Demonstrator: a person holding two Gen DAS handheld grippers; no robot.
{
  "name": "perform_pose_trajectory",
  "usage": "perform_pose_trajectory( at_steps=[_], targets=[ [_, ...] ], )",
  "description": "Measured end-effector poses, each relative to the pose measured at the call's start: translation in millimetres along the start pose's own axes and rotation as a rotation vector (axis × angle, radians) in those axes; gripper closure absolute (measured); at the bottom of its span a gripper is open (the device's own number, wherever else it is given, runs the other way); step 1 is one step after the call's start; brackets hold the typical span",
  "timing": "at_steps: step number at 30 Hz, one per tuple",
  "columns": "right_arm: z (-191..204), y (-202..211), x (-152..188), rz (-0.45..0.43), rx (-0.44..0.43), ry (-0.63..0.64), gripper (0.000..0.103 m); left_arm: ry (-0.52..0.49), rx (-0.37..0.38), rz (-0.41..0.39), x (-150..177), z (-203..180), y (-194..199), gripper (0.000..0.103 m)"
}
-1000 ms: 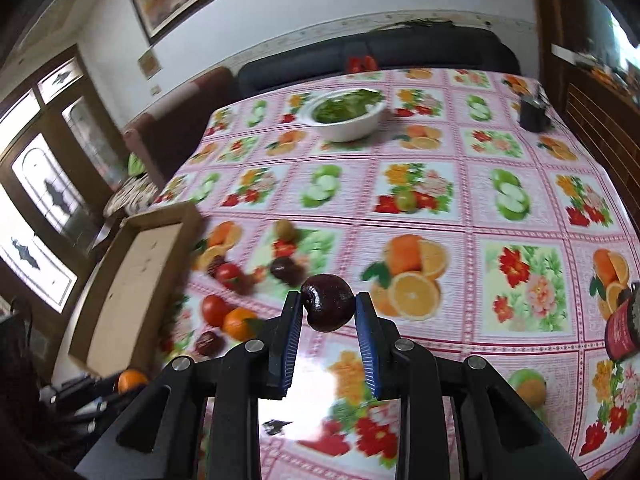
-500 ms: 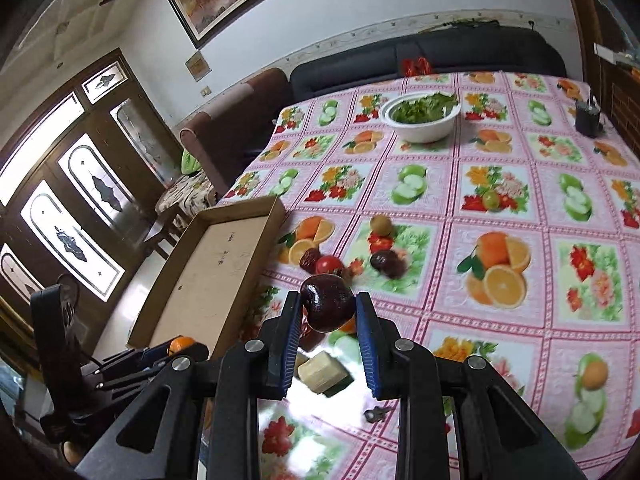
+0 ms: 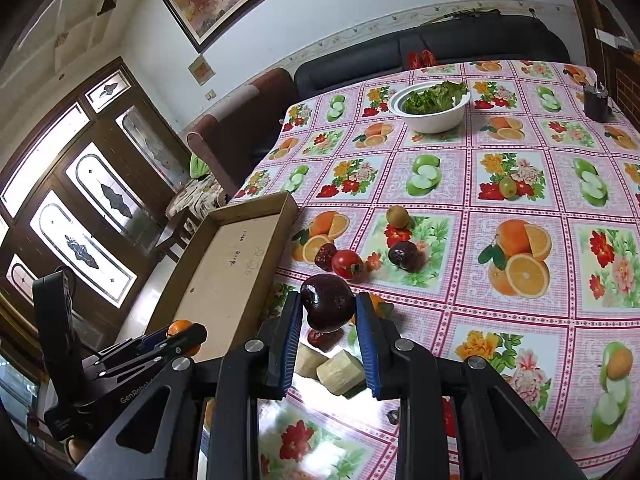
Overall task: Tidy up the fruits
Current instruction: 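Carry the mandarin into the box and open the left tool while the right tool releases the plum there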
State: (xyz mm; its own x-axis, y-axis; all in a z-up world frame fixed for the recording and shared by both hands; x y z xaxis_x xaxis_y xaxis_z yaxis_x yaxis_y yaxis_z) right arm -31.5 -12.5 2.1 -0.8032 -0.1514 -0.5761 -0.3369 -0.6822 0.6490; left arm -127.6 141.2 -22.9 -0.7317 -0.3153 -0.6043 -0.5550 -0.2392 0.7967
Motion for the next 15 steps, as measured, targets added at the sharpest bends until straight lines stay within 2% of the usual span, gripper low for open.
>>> perform_pose_trajectory(
  at_steps=[9, 15],
  targets=[
    [22.6, -9.0, 1.9, 0.009, -0.025, 0.016, 0.076, 0.023, -0.002, 0.002, 2.1, 14.0, 1.3, 0.069],
    [42.7, -18.5, 6.3, 0.027, -0.045, 0.036, 0.076, 0.079, -0.014, -0.011, 2.9, 41.4, 5.5, 0.069]
  ],
)
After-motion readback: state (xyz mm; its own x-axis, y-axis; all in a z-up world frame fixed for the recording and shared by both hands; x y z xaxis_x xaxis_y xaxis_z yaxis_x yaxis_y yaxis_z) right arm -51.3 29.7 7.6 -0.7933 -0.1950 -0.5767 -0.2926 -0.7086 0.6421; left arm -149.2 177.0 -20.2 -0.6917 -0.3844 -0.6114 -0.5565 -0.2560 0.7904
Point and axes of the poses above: each gripper's, at about its wrist camera, not at the fingertips, and y roughly against the way its jaws point, z to its left, x to its underside, the point moved 9 cm from there along -y, roughly the way its jaws point, and after that the axes turned 8 degrees about -y, right-handed, at the moved point
